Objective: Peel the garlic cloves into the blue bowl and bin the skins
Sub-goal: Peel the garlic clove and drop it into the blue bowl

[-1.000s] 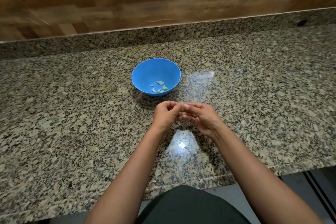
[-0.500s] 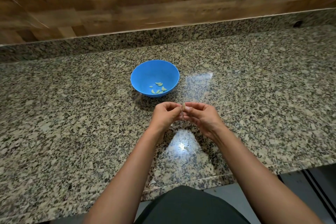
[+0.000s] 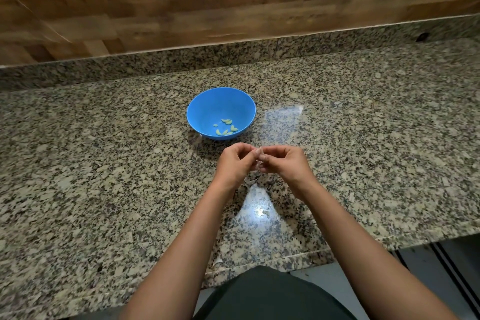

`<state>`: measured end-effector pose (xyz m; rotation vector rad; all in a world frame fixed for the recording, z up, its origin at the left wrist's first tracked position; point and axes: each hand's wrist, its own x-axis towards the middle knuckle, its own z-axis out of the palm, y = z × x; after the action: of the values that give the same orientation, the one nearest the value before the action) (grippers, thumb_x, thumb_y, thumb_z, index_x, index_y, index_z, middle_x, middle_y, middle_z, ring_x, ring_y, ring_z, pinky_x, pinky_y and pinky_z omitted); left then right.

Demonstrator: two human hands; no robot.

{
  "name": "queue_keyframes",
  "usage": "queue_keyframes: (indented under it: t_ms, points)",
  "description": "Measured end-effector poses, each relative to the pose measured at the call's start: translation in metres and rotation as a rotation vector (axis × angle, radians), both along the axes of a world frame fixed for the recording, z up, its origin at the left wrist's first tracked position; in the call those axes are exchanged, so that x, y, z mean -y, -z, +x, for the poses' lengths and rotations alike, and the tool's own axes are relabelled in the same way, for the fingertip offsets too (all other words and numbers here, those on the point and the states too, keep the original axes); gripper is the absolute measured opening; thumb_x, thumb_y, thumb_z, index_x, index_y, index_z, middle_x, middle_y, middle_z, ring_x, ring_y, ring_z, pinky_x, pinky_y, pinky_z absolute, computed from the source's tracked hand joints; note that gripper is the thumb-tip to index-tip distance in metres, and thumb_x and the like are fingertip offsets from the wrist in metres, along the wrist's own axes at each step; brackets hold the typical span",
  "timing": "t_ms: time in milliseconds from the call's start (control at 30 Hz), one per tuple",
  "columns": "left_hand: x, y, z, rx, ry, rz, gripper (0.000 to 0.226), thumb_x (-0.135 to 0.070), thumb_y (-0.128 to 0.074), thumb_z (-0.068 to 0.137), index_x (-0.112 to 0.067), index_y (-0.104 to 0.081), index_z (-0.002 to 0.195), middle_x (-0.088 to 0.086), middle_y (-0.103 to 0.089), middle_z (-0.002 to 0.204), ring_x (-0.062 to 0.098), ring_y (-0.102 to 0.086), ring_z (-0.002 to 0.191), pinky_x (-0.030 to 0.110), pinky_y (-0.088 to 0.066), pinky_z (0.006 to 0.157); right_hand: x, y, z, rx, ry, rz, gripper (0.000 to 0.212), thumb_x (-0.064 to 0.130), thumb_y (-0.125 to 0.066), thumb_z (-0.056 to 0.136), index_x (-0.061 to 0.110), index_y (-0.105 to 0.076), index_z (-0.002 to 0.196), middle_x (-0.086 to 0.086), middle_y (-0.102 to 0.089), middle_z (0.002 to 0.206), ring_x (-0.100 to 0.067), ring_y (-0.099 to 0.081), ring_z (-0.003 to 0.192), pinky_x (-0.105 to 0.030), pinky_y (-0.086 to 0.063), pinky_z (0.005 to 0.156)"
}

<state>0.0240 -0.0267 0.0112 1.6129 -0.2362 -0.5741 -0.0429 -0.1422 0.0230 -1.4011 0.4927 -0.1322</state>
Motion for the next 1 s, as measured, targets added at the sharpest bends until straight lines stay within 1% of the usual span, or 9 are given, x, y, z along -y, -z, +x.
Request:
queue_keyframes:
  t_ms: [200,367,533,633,733,800,900,933,1000]
  points:
    - [0.0,-0.003,-0.001,-0.059,0.058,-0.058,0.012,-0.014,-0.054,0.094,-0.007,-0.06,0.086,0.005,-0.063,0.079,0.01,-0.063,0.067,0.026,-0.056,0.068,0.006,-0.004,0.0,0.024,-0.043,0.16,0.017,-0.003,-0.065,0.08,-0.002,-0.064,0.096,-0.015,-0.069,0.081,-0.019,-0.065,0.06,-0.027,-0.059,0.063]
    - [0.001,-0.006,-0.004,-0.176,0.007,-0.158,0.012,-0.01,-0.052,0.095,-0.004,-0.059,0.087,0.0,-0.059,0.063,0.009,-0.058,0.058,0.023,-0.054,0.065,0.008,-0.003,-0.002,0.075,-0.03,0.315,0.016,-0.006,-0.06,0.08,-0.005,-0.063,0.096,-0.015,-0.069,0.078,-0.018,-0.066,0.06,-0.024,-0.058,0.06]
    - [-0.004,-0.004,-0.002,-0.149,-0.089,-0.109,0.008,-0.007,-0.062,0.088,-0.003,-0.056,0.084,0.012,-0.064,0.076,0.017,-0.064,0.065,0.026,-0.056,0.068,0.012,0.0,-0.002,0.046,-0.003,0.396,0.015,-0.005,-0.054,0.086,-0.002,-0.061,0.098,-0.016,-0.066,0.077,-0.018,-0.065,0.059,-0.024,-0.057,0.059]
    - [-0.008,-0.002,-0.002,-0.055,-0.133,-0.023,0.012,0.0,-0.066,0.082,-0.003,-0.055,0.079,0.016,-0.065,0.076,0.017,-0.066,0.064,0.026,-0.056,0.066,0.015,0.005,0.003,-0.043,0.019,0.207,0.012,-0.002,-0.057,0.087,-0.001,-0.061,0.098,-0.013,-0.063,0.081,-0.02,-0.062,0.064,-0.025,-0.057,0.06]
    - [-0.011,0.001,-0.003,0.111,-0.128,0.178,0.013,-0.003,-0.068,0.08,-0.011,-0.058,0.077,0.013,-0.068,0.082,0.022,-0.068,0.074,0.032,-0.058,0.071,0.019,0.012,0.019,-0.193,0.023,-0.246,0.019,0.008,-0.061,0.088,0.002,-0.063,0.107,-0.01,-0.068,0.086,-0.022,-0.065,0.071,-0.031,-0.058,0.066]
    - [-0.014,0.004,-0.005,0.226,-0.118,0.3,0.012,-0.007,-0.068,0.08,-0.016,-0.061,0.083,0.006,-0.067,0.084,0.019,-0.066,0.079,0.03,-0.057,0.074,0.02,0.014,0.029,-0.228,0.032,-0.483,0.024,0.015,-0.063,0.088,0.006,-0.064,0.111,-0.008,-0.069,0.096,-0.021,-0.067,0.081,-0.031,-0.057,0.074]
    - [-0.021,0.008,-0.009,0.38,-0.076,0.407,0.014,-0.01,-0.063,0.087,-0.014,-0.067,0.099,-0.001,-0.067,0.091,0.011,-0.062,0.083,0.019,-0.051,0.075,0.017,0.014,0.036,-0.221,0.002,-0.635,0.035,0.015,-0.062,0.089,0.005,-0.058,0.122,-0.01,-0.064,0.116,-0.019,-0.064,0.095,-0.016,-0.052,0.076]
    - [-0.024,0.01,-0.01,0.418,-0.062,0.43,0.017,-0.01,-0.061,0.089,-0.012,-0.068,0.103,0.0,-0.067,0.096,0.011,-0.062,0.087,0.019,-0.05,0.078,0.015,0.014,0.034,-0.217,-0.014,-0.68,0.038,0.015,-0.062,0.089,0.005,-0.056,0.125,-0.01,-0.062,0.12,-0.018,-0.062,0.099,-0.016,-0.05,0.081]
    - [-0.031,0.012,-0.013,0.466,-0.068,0.474,0.02,-0.009,-0.057,0.091,-0.012,-0.067,0.108,0.001,-0.063,0.104,0.011,-0.058,0.092,0.017,-0.049,0.08,0.006,0.018,0.027,-0.211,-0.066,-0.763,0.041,0.019,-0.063,0.088,0.006,-0.055,0.126,-0.011,-0.06,0.121,-0.02,-0.059,0.106,-0.026,-0.047,0.093]
